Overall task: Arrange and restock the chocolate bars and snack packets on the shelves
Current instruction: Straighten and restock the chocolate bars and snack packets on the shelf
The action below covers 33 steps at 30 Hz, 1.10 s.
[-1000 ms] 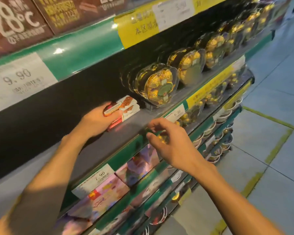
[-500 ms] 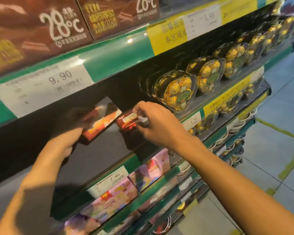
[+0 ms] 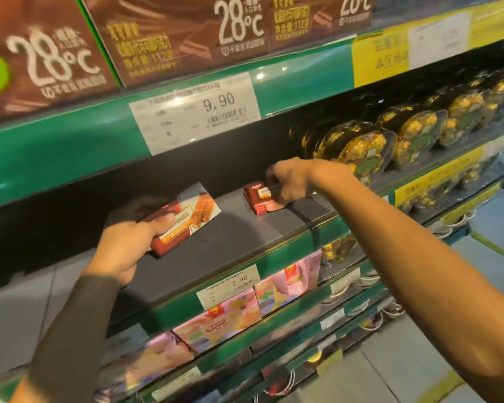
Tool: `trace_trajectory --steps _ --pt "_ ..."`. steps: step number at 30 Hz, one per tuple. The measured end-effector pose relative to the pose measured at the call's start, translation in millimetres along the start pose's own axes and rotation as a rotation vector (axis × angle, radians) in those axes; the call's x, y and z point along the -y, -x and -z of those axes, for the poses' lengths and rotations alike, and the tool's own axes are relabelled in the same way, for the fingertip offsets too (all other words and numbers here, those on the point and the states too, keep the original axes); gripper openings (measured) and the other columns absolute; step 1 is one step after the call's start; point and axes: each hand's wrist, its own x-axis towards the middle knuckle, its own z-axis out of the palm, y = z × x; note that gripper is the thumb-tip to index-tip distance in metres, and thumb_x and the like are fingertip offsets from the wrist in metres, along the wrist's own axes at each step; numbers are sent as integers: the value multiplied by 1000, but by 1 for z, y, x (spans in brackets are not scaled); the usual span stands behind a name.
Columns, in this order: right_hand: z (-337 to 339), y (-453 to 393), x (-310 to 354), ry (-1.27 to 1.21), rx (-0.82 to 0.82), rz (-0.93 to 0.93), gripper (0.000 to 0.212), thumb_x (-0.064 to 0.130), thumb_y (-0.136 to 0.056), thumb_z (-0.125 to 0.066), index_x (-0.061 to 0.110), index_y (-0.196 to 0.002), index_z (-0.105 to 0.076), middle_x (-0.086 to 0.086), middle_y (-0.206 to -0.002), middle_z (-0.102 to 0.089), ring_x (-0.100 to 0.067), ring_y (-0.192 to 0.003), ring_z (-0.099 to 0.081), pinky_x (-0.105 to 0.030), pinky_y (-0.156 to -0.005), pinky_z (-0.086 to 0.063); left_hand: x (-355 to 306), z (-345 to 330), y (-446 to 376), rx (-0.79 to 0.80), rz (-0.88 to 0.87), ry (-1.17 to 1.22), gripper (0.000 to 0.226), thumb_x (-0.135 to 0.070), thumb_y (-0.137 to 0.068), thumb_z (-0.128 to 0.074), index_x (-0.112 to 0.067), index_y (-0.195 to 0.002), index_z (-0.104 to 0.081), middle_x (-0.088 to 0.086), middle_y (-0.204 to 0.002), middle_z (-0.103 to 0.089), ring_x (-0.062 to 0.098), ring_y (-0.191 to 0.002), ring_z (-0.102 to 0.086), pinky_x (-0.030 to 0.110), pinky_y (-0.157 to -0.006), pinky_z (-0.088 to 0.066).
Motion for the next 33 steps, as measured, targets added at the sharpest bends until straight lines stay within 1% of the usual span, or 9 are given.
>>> trace_trajectory --steps 2,5,10,14,19,22,25,28,33 --pt "-5 1 0 71 -104 -13 50 34 -80 -78 13 -121 -59 -8 -113 -66 -28 -104 -62 -37 -89 -53 2 4 2 17 -41 -6 26 -15 -81 -78 -19 -106 -71 7 -98 -74 24 -87 -72 42 -82 -57" --pt "-12 8 1 6 -208 -2 66 50 -67 -85 15 -116 -59 -3 -107 -66 -26 -97 -63 -42 -88 -54 5 10 6 23 -53 -4 30 -21 -78 -80 -16 -106 -70 8 -97 -75 23 -87 -73 43 -85 -57" --pt "-7 23 6 -80 -299 9 42 30 -82 -77 16 -116 -57 -6 -109 -67 -29 -97 -65 -44 -86 -55 7 18 20 100 -124 58 22 -15 -83 -75 -28 -101 -72 -3 -97 -76 18 -93 -73 41 -86 -56" --pt "-4 41 20 -175 -379 72 45 25 -87 -73 13 -127 -54 -12 -121 -65 -33 -109 -63 -50 -93 -52 7 26 34 66 -108 194 23 -9 -85 -71 -21 -106 -70 3 -103 -75 22 -96 -72 47 -85 -57" --pt "-8 71 62 -473 -461 281 50 35 -93 -64 18 -137 -48 -3 -129 -62 -21 -114 -62 -39 -95 -53 6 44 72 -62 -129 356 23 -8 -87 -67 -16 -108 -67 10 -112 -70 29 -93 -72 50 -72 -60" --pt "-20 78 89 -593 -361 388 38 38 -94 -61 24 -128 -49 10 -115 -63 -10 -101 -64 -33 -86 -57 16 61 107 -123 -164 348 26 -9 -90 -64 -20 -114 -66 5 -114 -70 28 -93 -72 46 -73 -60" --pt "-44 84 114 -805 -149 510 29 30 -96 -58 15 -120 -51 4 -107 -66 -10 -92 -67 -28 -73 -57 34 80 145 -227 -198 359 29 -13 -86 -67 -16 -115 -64 15 -116 -66 35 -84 -72 39 -62 -58" --pt "-75 96 137 -1061 91 525 25 23 -97 -56 8 -116 -50 7 -93 -70 -5 -84 -68 -22 -69 -53 57 95 186 -355 -189 441 34 -16 -78 -69 -12 -112 -66 20 -113 -66 41 -82 -70 44 -61 -58" --pt "-129 119 179 -1234 384 455 42 23 -83 -71 7 -117 -54 -3 -95 -73 -13 -82 -69 -24 -67 -53 109 117 256 -569 -74 525 37 -19 -73 -72 -14 -109 -65 11 -104 -71 24 -75 -70 33 -51 -57"
